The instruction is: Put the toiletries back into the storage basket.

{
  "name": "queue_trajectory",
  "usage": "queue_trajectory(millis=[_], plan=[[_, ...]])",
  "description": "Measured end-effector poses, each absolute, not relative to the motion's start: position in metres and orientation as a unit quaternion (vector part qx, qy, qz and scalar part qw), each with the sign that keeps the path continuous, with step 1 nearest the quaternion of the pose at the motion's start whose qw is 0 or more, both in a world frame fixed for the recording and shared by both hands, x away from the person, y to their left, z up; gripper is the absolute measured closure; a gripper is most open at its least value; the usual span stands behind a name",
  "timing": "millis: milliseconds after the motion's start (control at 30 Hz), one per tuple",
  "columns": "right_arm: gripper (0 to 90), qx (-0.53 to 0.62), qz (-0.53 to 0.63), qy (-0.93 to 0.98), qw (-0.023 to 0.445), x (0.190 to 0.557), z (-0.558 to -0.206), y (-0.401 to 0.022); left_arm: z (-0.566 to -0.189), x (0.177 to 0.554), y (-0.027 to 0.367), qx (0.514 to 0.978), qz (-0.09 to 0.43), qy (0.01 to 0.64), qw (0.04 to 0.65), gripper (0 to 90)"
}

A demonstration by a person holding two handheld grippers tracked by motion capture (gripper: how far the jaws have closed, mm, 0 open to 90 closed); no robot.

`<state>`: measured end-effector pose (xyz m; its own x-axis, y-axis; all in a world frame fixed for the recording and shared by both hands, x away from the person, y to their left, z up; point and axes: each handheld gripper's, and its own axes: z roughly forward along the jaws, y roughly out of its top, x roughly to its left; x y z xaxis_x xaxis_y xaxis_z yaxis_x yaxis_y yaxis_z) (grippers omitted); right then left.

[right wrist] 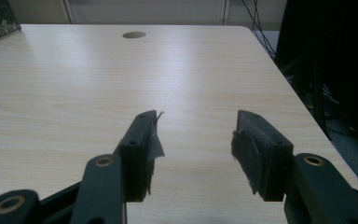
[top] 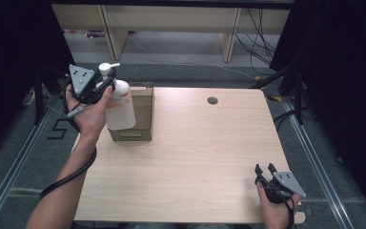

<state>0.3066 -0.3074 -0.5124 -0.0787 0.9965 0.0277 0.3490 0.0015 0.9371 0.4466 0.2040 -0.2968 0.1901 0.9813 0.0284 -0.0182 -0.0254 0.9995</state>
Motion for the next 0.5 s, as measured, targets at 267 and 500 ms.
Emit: queue_trajectory(millis=[267, 500], plan=[[49.8, 0.563, 0.428, 0.597, 0.378, 0.307, -0.512, -0.307, -0.301, 0.454, 0.203, 0.552, 0.457, 0.441, 0.540, 59.4], [49.8, 0.564, 0.426, 0.597, 0.379, 0.306, -0.512, -0.307, -0.306, 0.462, 0.204, 0.555, 0.457, 0.443, 0.536, 59.4]])
